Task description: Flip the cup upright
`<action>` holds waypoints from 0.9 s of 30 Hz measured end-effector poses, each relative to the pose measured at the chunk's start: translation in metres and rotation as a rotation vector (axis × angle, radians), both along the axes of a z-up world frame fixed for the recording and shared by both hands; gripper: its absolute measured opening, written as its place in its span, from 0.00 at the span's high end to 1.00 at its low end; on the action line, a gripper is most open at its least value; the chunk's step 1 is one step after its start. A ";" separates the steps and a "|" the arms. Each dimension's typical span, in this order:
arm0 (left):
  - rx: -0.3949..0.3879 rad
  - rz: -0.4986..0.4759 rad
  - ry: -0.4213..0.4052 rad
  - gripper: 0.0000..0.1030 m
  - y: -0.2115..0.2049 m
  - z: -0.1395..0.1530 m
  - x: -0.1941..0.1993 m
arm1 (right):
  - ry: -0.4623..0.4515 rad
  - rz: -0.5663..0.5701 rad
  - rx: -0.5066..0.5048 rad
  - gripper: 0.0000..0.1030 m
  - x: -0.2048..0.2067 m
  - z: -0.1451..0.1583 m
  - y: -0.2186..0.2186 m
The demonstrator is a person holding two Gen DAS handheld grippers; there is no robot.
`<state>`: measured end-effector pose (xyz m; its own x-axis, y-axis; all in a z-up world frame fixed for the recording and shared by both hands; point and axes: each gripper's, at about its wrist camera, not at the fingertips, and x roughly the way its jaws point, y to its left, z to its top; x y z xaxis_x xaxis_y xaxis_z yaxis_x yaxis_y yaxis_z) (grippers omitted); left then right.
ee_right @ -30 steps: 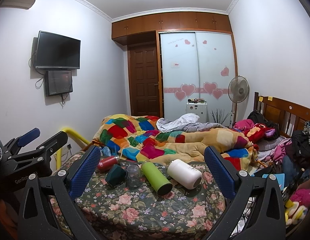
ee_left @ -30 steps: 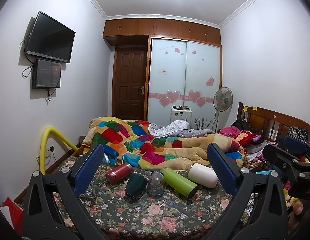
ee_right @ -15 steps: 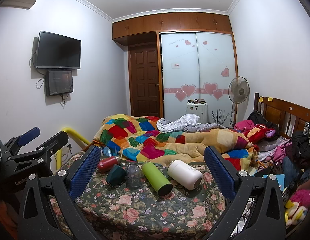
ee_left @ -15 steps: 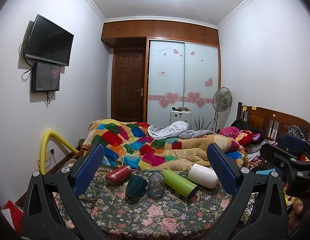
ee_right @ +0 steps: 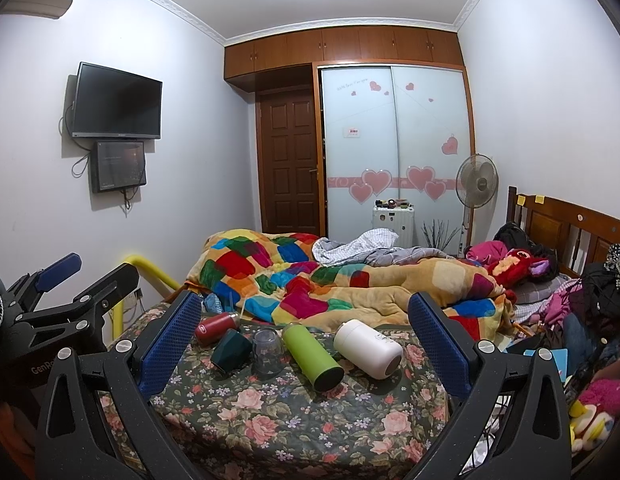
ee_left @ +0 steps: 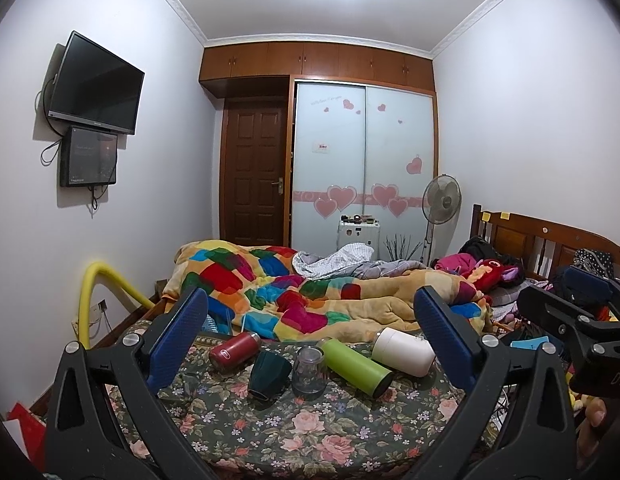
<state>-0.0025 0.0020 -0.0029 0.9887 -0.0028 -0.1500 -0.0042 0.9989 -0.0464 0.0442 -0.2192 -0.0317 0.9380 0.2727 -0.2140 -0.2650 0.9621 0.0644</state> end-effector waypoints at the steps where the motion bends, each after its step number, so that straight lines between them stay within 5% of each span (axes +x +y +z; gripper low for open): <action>1: -0.001 0.000 -0.001 0.00 0.000 0.000 0.000 | 0.000 -0.001 0.000 0.00 0.000 0.000 0.000; 21: -0.014 0.013 0.032 0.00 0.009 -0.005 0.013 | 0.038 0.004 -0.009 0.00 0.010 -0.001 0.005; 27: -0.032 0.012 0.109 0.00 0.020 -0.027 0.044 | 0.076 -0.003 -0.021 0.00 0.024 -0.009 0.006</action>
